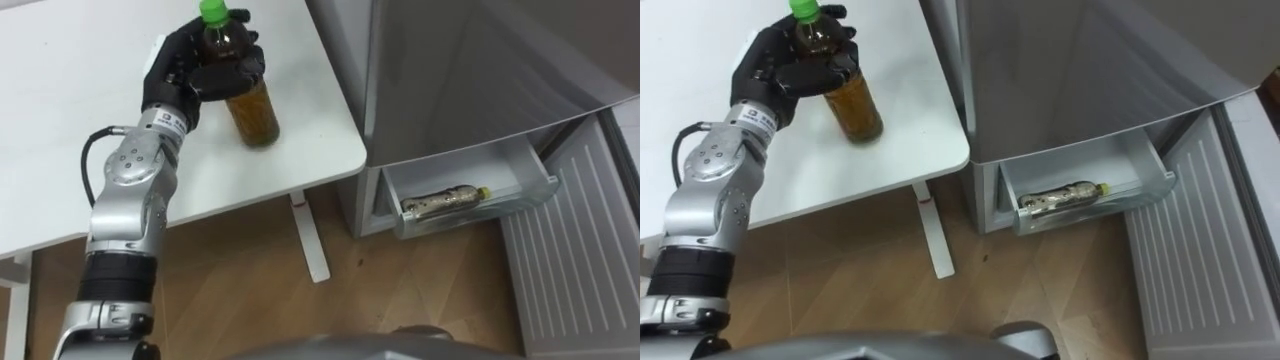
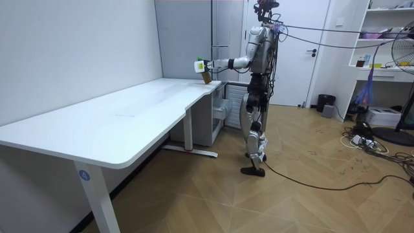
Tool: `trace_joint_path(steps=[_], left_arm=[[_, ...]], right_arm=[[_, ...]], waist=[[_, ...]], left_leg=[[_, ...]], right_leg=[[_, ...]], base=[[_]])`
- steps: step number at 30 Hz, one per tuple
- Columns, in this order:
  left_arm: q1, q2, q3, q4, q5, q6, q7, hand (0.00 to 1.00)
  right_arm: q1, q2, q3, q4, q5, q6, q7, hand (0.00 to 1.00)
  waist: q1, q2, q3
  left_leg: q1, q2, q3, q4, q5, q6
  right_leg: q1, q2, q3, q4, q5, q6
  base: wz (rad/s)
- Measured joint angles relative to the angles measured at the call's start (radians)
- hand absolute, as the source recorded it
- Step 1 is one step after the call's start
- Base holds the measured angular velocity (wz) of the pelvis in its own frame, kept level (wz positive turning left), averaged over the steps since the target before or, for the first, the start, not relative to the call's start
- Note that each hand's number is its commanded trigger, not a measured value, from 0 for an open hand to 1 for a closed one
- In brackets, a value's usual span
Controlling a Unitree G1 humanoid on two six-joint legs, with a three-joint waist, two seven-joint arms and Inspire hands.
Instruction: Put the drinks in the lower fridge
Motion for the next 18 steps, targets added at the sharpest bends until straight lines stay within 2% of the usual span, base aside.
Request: trace_joint_path(steps=[7,18], left_arm=[[0.0,0.004,-0.01,0.009,-0.002,0.007,-0.003,1.0],[-0.002,0.004,-0.01,0.014,0.0,0.009,0.013,1.0]], right_arm=[[0.0,0.0,0.001,-0.004,0.0,0.0,0.0,0.0],[-0.014,0.002,0.016,-0.047,0.095,-0.018,-0.006,0.0]], waist=[[-0.011,0.004,-0.0017],[0.006,0.005,-0.0027]], left_leg=[[-0.015,0.0,0.003,0.003,0.0,0.0],[-0.015,0.002,0.021,0.005,0.0,0.0]], right_leg=[[-0.017,0.0,0.001,0.001,0.0,0.0],[-0.016,-0.001,0.0,0.002,0.001,-0.001]], base=[[-0.01],[0.0]])
